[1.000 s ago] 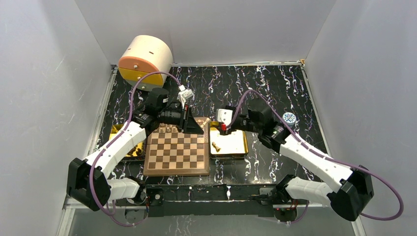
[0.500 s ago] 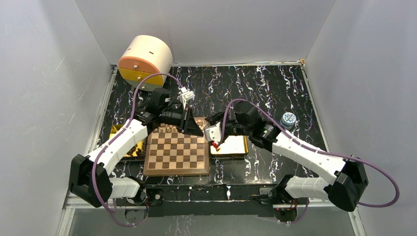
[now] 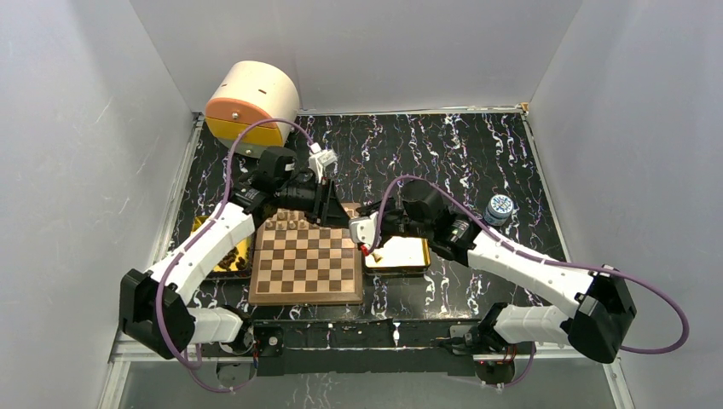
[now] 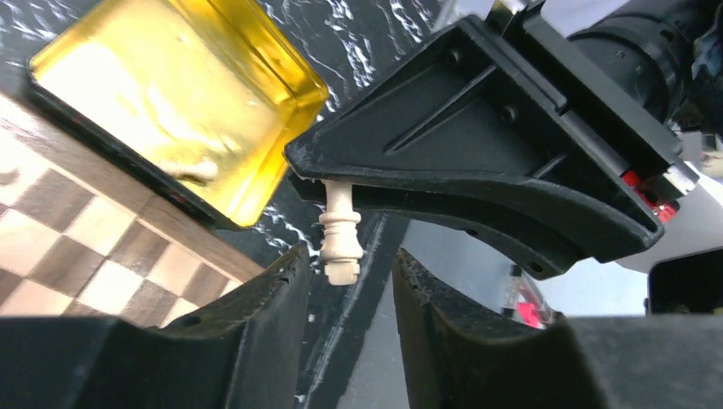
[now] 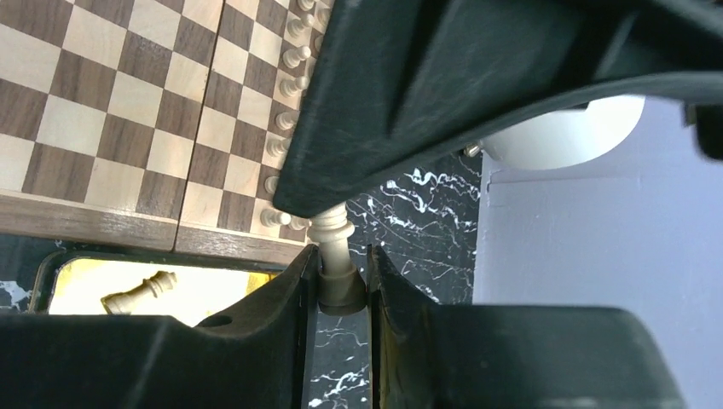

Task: Set up the chess pieces on the board
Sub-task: Place the chess piece on the chessboard.

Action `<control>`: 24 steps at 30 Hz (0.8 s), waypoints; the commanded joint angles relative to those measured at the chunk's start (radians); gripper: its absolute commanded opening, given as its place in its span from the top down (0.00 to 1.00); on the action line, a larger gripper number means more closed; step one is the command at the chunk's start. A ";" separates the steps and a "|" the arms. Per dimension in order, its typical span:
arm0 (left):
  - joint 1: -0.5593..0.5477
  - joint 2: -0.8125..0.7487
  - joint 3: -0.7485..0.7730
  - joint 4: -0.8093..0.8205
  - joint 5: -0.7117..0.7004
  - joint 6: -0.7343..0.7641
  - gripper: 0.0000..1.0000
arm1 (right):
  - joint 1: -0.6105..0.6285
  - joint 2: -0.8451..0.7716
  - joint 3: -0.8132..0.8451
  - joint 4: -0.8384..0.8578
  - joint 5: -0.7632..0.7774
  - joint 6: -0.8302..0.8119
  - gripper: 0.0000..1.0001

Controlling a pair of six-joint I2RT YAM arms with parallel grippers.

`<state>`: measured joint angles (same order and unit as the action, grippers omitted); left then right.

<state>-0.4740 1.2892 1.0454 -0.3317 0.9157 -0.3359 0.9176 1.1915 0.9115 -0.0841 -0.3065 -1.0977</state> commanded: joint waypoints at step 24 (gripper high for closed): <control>0.003 -0.218 -0.052 0.327 -0.229 -0.159 0.60 | 0.004 0.009 -0.018 0.533 0.128 1.179 0.88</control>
<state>-0.4736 1.0740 0.9951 -0.0402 0.6418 -0.5156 0.9176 1.1912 0.8265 0.3996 -0.1818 -0.0174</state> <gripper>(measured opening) 0.444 0.307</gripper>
